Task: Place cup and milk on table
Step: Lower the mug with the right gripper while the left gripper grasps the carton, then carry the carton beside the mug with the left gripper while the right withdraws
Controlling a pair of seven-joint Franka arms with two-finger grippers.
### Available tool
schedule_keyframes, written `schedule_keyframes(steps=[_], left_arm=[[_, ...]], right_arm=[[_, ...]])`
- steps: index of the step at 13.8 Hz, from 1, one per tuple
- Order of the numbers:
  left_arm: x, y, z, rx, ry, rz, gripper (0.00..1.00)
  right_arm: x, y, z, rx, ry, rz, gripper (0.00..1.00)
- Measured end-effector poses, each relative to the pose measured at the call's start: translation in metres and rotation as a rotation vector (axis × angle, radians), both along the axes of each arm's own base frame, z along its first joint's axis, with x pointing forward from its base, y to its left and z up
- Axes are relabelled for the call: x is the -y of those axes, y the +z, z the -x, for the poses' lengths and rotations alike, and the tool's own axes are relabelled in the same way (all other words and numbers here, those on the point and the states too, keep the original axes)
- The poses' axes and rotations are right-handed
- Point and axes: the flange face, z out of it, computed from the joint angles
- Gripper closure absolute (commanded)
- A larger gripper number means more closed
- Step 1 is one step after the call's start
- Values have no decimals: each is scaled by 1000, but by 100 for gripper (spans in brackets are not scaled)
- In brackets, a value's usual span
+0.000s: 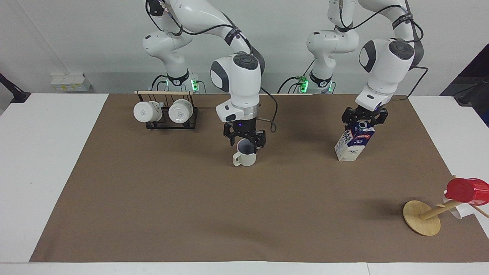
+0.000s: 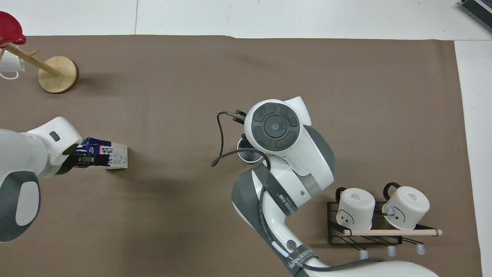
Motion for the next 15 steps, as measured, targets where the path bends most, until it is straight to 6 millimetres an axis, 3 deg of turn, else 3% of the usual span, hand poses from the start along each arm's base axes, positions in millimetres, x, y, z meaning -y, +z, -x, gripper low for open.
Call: schedule_keyframes(steps=[1, 4, 9, 11, 15], left_arm=[[0, 0, 0, 2, 0, 0, 51], [0, 4, -3, 11, 0, 1, 61], [6, 31, -21, 10, 11, 5, 63], [36, 47, -27, 0, 49, 15, 65], [135, 59, -17, -8, 122, 59, 69]], right_arm=[[14, 15, -1, -4, 11, 6, 0], [48, 48, 0, -20, 47, 25, 0], [101, 87, 2, -49, 87, 43, 0], [131, 104, 4, -73, 104, 48, 0], [178, 128, 12, -115, 137, 58, 0]])
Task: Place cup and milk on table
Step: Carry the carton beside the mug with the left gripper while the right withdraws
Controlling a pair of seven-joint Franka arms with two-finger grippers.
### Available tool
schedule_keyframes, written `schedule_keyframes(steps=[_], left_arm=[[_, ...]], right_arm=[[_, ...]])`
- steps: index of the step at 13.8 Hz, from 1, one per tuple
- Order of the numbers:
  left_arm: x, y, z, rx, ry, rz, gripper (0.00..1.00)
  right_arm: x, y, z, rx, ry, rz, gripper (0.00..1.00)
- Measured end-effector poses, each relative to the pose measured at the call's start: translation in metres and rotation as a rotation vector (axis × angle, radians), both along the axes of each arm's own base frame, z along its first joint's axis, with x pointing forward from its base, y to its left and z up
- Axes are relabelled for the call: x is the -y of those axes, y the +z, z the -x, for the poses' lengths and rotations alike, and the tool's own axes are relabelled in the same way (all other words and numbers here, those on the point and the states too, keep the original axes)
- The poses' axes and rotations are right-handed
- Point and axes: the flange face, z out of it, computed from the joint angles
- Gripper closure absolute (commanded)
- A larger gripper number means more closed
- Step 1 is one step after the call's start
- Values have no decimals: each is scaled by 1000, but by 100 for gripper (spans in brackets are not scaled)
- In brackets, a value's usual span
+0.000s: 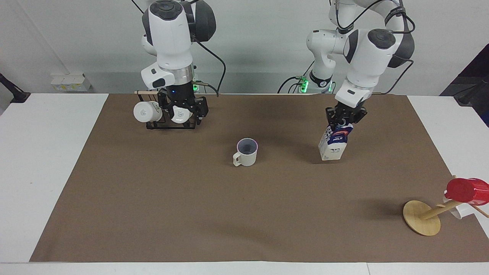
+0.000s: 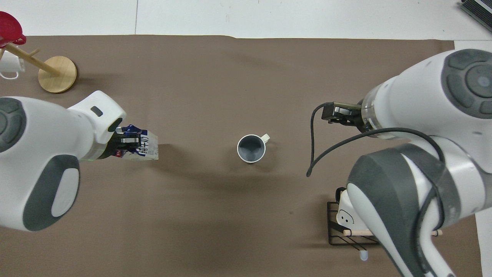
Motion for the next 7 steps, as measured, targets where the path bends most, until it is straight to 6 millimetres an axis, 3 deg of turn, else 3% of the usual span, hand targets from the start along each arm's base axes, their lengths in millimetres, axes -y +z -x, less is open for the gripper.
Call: schedule_keyframes(steps=[3, 7], left_arm=[[45, 10, -1, -20, 51, 43, 69], [90, -14, -1, -40, 95, 53, 69]], right_arm=[[26, 9, 2, -14, 22, 6, 0], [68, 23, 3, -11, 43, 8, 0]])
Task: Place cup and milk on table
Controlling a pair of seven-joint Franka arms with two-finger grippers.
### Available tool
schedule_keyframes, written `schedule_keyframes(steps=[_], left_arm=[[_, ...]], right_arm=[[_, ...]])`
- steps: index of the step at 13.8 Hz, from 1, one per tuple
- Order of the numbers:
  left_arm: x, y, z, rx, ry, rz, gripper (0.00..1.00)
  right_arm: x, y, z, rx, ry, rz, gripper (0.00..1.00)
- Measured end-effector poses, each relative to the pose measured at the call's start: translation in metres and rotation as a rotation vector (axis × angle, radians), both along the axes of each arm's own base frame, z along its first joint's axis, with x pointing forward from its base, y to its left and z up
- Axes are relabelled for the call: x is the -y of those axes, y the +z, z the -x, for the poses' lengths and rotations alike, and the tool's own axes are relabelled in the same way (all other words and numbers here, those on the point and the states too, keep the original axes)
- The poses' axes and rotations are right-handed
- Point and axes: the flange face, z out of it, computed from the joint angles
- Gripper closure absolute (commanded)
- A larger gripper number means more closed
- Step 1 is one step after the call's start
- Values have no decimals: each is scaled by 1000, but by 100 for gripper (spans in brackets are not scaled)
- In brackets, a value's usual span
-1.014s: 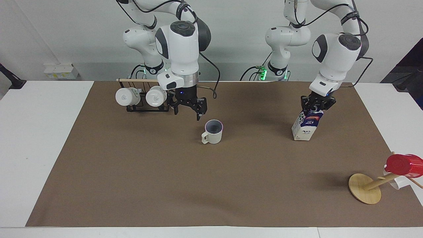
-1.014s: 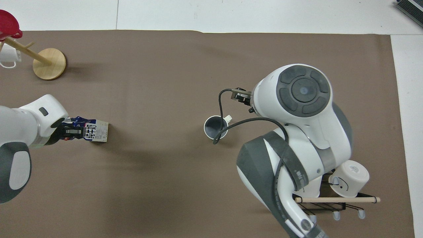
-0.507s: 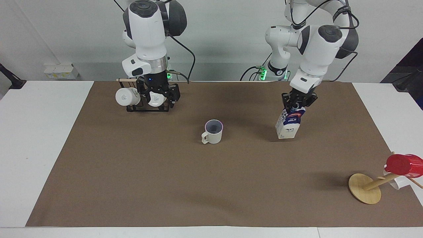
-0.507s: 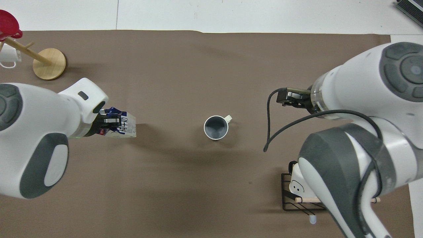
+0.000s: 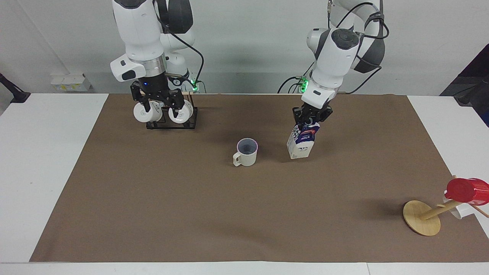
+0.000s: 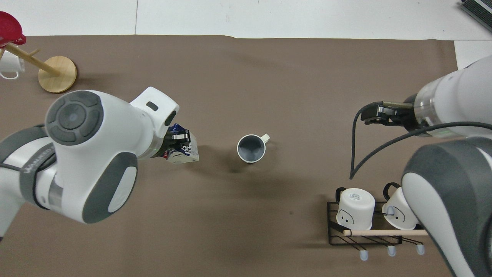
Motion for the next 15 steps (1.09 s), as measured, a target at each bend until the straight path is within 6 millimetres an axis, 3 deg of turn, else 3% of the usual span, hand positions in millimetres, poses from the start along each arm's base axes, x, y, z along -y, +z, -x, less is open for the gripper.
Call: schedule_keyframes(steps=[4, 7, 9, 10, 11, 12, 15], left_arm=[[39, -46, -4, -6, 15, 8, 68], [43, -46, -6, 1, 13, 15, 64], [43, -46, -6, 1, 14, 15, 44], [43, -46, -6, 1, 14, 15, 31], [43, -46, -6, 1, 14, 15, 9], [43, -46, -6, 1, 14, 15, 0], [43, -46, -6, -1, 14, 15, 0]], right_arm=[[28, 12, 6, -4, 18, 2, 0], [52, 23, 11, -1, 43, 5, 0], [72, 29, 17, -14, 62, 7, 0], [81, 31, 19, -16, 68, 8, 0], [89, 32, 21, -23, 73, 6, 0], [97, 32, 22, -30, 72, -12, 0], [128, 33, 27, -45, 70, -61, 0]])
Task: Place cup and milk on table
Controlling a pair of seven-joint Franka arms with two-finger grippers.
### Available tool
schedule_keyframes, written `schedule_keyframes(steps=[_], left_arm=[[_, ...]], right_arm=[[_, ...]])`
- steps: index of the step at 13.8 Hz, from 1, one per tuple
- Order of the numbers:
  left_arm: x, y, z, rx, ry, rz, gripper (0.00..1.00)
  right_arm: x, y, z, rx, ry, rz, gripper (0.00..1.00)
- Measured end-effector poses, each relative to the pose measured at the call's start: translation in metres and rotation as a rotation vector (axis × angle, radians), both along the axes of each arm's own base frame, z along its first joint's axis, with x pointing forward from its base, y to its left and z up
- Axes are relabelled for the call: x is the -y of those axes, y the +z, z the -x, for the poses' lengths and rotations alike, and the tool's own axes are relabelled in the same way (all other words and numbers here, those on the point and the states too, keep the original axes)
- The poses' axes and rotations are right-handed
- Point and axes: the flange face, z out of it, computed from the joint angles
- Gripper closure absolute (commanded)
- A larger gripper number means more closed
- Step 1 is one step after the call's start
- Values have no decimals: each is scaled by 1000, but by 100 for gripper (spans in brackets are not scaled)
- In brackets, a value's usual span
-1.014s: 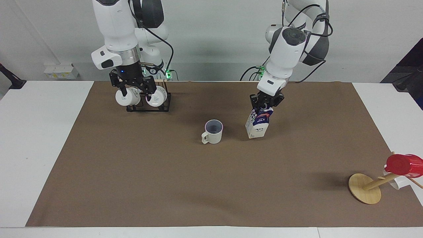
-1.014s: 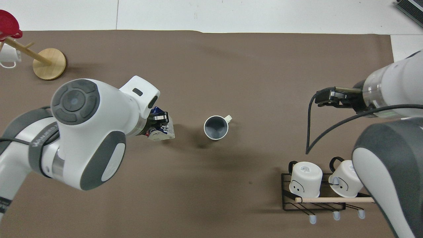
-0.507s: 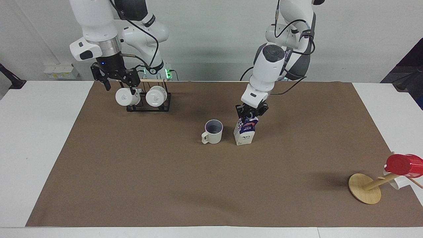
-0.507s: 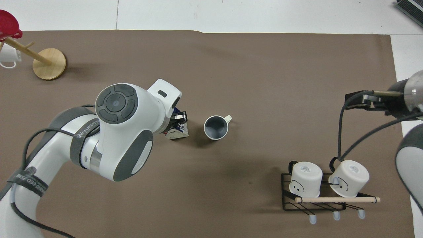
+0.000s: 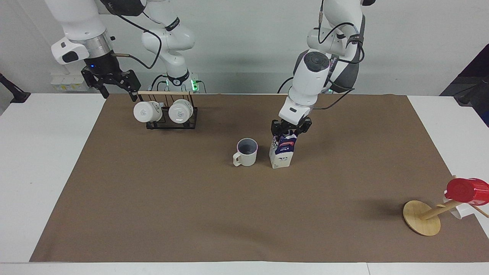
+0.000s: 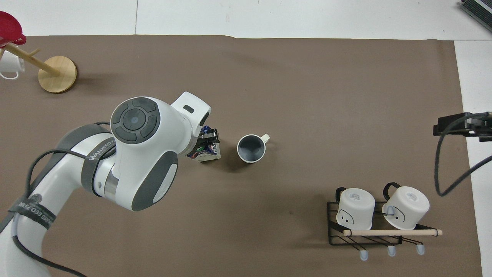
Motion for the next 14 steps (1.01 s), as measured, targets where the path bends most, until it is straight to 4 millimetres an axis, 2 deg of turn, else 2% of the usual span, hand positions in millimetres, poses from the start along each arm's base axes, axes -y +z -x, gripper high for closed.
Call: schedule_keyframes(steps=[2, 3, 5, 7, 9, 14], left_arm=[[-1, 11, 2, -11, -2, -5, 0], [-2, 27, 4, -21, -5, -11, 0], [-12, 78, 13, -42, -10, -23, 0], [-31, 127, 23, -48, -44, -31, 0], [-69, 160, 24, -42, -77, -32, 0], [-192, 188, 8, -44, -152, -44, 0]], right_arm=[[11, 5, 4, -4, 2, -5, 0], [10, 10, 6, -15, 4, -6, 0], [4, 23, 10, -24, 14, -5, 0], [-3, 28, 9, -15, 26, -3, 0], [-7, 27, 8, -16, 35, -3, 0], [-8, 22, 8, -25, 37, -4, 0]])
